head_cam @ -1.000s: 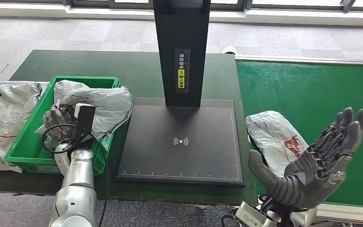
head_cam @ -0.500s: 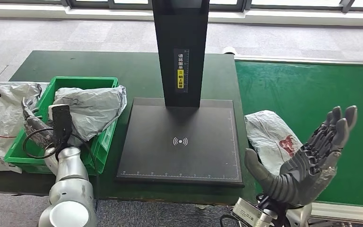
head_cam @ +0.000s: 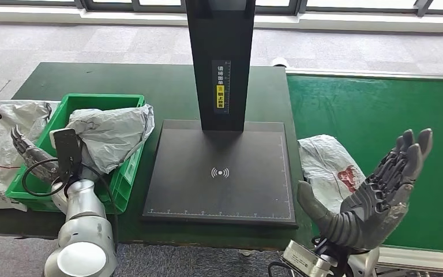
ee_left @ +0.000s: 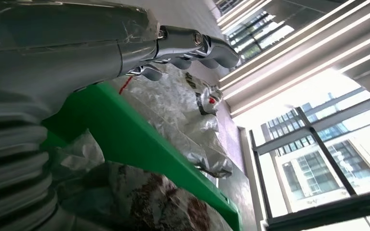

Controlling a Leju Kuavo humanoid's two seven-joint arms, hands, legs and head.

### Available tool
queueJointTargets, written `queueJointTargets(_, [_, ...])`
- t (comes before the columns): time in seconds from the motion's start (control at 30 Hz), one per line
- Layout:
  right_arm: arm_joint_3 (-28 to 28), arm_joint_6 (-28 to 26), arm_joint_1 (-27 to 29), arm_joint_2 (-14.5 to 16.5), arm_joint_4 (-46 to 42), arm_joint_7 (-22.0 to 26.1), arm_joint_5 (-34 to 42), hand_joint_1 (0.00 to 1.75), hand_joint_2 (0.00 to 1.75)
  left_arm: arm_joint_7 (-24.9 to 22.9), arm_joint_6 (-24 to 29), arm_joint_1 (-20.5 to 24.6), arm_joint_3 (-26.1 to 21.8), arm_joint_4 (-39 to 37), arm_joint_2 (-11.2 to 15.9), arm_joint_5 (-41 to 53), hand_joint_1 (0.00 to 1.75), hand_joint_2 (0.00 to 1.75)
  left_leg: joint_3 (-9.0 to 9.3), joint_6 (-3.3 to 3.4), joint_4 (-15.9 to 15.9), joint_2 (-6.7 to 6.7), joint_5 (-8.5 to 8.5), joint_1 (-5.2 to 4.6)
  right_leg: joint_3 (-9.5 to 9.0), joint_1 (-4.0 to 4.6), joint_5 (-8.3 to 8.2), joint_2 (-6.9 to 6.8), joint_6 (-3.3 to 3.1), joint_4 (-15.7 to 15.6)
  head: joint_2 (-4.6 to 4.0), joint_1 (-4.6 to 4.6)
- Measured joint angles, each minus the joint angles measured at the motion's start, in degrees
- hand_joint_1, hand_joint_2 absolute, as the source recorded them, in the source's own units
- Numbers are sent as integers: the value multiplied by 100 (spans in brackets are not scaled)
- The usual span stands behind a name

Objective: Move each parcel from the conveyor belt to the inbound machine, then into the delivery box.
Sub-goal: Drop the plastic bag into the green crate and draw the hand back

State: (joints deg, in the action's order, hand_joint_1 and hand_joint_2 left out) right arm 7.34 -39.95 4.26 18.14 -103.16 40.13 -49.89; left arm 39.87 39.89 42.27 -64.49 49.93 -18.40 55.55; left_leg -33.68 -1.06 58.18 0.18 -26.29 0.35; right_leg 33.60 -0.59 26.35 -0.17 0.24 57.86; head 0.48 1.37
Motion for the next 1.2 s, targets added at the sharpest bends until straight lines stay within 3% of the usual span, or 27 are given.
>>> queueJointTargets(0.17, [-4, 1, -10, 0, 97, 0, 12, 0, 175, 25, 0, -426, 175, 680, -52, -1660, 0, 0, 7, -8, 0, 17, -6, 0, 5, 3, 2, 21, -3, 0, 0, -1])
queueJointTargets(0.33, [-40, -1, -14, 0, 175, -2, 75, 0, 175, 38, 0, -926, 525, 1574, -113, -2724, 0, 0, 0, -9, 0, 11, -7, 3, 8, 5, 8, 14, -9, 0, 0, -1])
queueJointTargets(0.47, [-135, 0, -9, 0, 205, -27, 72, 0, 175, 45, -64, -1350, 1054, 2247, -136, -3513, 0, 175, 2, -11, 0, 12, -10, 3, 10, 4, 9, 15, -10, 0, 0, -1])
queueJointTargets(0.63, [-685, 1, 9, 9, 334, -390, -316, 0, 175, 59, -116, -2440, 3017, 3446, -160, -4536, 0, 175, -4, -5, 2, -11, -17, 1, 2, -2, 20, -12, -3, -2, 0, -2])
queueJointTargets(0.7, [-960, 0, -3, 19, 448, -623, -579, 0, 175, 57, -567, -2765, 3724, 3824, -149, -4905, 0, 175, -5, -1, 4, -17, -19, -1, -1, -4, 22, -20, 1, -2, 0, -2])
queueJointTargets(0.8, [-1413, -1, -36, 33, 670, -867, -824, 0, 175, 55, -1727, -3065, 4431, 4288, -111, -5405, 0, 175, -8, 0, 6, -17, -21, -2, -1, -3, 22, -20, 1, -2, 0, -2])
queueJointTargets(0.9, [-1895, -1, -111, 46, 974, -935, -905, 0, 175, 53, -2483, -3280, 4796, 4677, -90, -5734, 0, 175, -5, 0, 5, -15, -22, -2, -2, -4, 22, -18, 0, -2, 0, -2])
queueJointTargets(1.0, [-2348, -1, -237, 52, 1302, -1077, -1137, 0, 175, 49, -2742, -3506, 4983, 4969, -59, -5902, 0, 175, -5, -1, 5, -14, -22, -2, 1, -1, 22, -16, 0, -2, 0, -2])
queueJointTargets(1.2, [-3181, -1, -606, 55, 2016, -1984, -2364, 0, 175, 46, -3410, -3813, 5176, 5356, -43, -5938, 0, 175, -6, -1, 4, -16, -23, -1, 0, 0, 27, -18, -3, -2, 0, -2])
